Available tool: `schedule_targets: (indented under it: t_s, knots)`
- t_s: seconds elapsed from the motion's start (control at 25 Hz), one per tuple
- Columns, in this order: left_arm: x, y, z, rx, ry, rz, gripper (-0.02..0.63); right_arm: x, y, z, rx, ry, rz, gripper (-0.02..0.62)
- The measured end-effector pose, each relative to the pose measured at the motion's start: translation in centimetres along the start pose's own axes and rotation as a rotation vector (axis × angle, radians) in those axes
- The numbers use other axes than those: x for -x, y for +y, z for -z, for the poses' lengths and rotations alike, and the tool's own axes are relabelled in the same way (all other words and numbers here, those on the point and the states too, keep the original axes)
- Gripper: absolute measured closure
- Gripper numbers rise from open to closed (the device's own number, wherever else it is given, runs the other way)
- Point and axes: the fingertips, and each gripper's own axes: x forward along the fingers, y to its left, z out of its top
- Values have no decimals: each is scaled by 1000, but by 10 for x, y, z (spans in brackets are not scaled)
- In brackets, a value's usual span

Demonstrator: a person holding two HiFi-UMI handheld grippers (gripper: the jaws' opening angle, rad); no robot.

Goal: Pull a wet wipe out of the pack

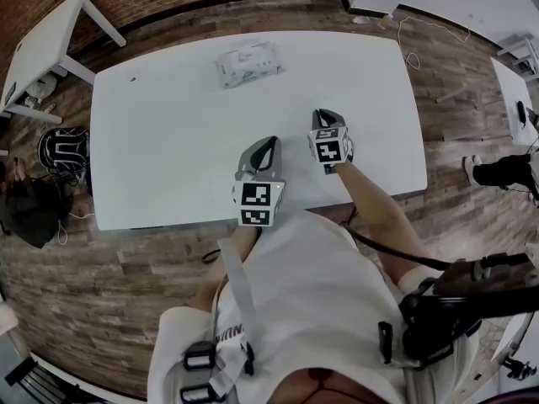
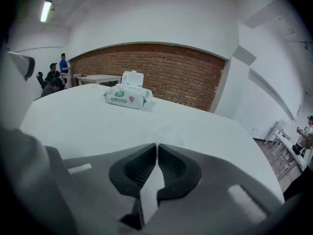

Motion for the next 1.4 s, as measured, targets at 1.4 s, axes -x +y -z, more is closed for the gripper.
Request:
schedule_targets:
  t_s: [1.4]
  knots:
    - [-1, 0, 1, 20, -5, 4, 604, 6, -9, 14, -2, 15, -51, 532]
